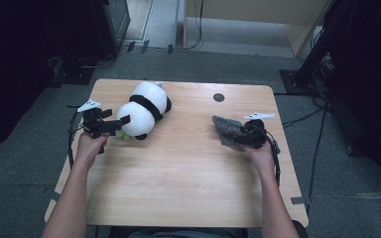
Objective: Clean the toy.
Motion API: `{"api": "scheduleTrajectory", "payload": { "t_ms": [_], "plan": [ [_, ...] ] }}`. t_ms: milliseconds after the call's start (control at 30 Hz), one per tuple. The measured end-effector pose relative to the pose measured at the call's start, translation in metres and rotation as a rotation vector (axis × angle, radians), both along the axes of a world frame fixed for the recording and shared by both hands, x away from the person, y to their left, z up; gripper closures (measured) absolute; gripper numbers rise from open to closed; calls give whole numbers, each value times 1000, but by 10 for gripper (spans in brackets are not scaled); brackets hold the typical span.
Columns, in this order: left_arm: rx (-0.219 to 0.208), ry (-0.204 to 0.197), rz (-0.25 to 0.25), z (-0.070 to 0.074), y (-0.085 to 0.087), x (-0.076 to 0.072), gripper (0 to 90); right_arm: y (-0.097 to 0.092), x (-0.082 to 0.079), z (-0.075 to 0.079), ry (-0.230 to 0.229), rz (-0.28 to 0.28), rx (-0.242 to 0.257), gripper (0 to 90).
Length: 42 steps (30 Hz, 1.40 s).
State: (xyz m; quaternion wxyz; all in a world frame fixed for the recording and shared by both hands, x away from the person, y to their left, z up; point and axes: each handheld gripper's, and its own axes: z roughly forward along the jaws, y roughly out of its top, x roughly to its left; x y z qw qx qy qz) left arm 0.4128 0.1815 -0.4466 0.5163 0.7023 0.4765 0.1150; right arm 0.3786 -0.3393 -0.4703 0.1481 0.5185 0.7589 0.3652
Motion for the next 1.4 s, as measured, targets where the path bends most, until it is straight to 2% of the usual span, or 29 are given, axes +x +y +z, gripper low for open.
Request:
{"api": "scheduleTrajectory", "payload": {
  "t_ms": [33,133,233,333,433,533,667,700,833,933,1000,1133,1267,1400],
  "plan": [
    [-4,9,-7,1,-1,-1,0,1,-1,1,0,4,-1,364],
    [21,20,-43,3,-5,-3,0,3,-4,5,-10,10,4,364],
    [56,21,-64,7,-10,-6,0,6,-8,9,-17,15,5,364],
    [70,19,-87,11,-15,-9,0,10,-13,13,-22,28,-3,368],
    [97,-2,-106,16,-20,-15,0,13,-21,18,-33,38,0,374],
    [102,-6,-126,21,-27,-20,0,19,-28,21,-46,56,-3,375],
    [122,-20,-165,23,-41,-27,0,28,-37,23,-57,91,32,377],
    [129,-27,-175,23,-45,-28,0,32,-39,23,-63,99,27,377],
    [115,-26,-213,19,-60,-34,0,43,-45,24,-87,142,20,379],
    [129,-26,-242,14,-71,-39,0,51,-48,22,-89,163,20,380],
    [143,-19,-255,10,-78,-42,0,55,-51,20,-81,172,27,380],
    [127,-2,-274,4,-88,-48,0,64,-54,13,-66,192,35,384],
    [121,8,-314,-7,-101,-55,0,75,-54,7,-56,221,24,391],
    [166,9,-347,-18,-114,-61,3,84,-54,-1,-43,250,15,398]
  ]
}}
